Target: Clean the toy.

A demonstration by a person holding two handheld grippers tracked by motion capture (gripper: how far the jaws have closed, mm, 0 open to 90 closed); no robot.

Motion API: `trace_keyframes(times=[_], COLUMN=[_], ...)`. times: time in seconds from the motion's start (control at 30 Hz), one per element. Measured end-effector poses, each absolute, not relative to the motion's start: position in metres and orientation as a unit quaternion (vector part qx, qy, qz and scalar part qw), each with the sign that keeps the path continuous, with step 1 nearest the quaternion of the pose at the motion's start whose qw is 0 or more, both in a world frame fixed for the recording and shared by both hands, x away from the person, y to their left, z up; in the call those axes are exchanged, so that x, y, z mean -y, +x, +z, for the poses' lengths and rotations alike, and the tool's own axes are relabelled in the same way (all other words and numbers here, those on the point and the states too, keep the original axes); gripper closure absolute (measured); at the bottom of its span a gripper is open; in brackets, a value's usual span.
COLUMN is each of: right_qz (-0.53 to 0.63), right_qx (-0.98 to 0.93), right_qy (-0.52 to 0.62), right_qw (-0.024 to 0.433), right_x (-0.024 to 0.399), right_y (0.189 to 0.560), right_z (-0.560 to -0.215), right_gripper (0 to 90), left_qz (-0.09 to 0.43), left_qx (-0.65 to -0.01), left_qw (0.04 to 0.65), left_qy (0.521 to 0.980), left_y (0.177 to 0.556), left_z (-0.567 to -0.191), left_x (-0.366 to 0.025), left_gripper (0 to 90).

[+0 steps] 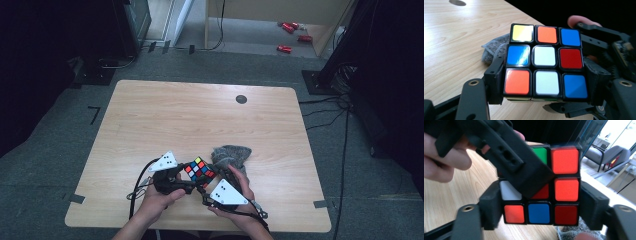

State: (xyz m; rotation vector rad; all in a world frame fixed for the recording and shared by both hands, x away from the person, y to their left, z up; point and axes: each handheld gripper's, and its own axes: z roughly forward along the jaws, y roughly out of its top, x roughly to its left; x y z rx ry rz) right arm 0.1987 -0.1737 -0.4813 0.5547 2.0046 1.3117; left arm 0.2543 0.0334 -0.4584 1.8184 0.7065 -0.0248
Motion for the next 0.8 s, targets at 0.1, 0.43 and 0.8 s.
trace_keyframes(times=[0.1, 0.43, 0.8], right_qz=[0.495, 0.49, 0.529], right_qx=[-0.769, -0.773, -0.745], right_qy=[0.218, 0.256, 0.332], right_qw=[0.34, 0.312, 0.236], right_x=[0.172, 0.187, 0.214], right_y=[0.198, 0.208, 0.22], right_z=[-0.481, -0.481, -0.462], right_gripper=[33.1, 34.4, 34.4], left_qz=[-0.013, -0.001, 0.172], left_qx=[-0.296, -0.288, -0.187], left_qw=[0.563, 0.604, 0.566], left_qy=[0.771, 0.743, 0.784], left_y=[0.256, 0.262, 0.253], left_z=[-0.459, -0.449, -0.461], left_x=[-0.035, -0.055, -0.052], left_gripper=[31.6, 27.6, 31.8])
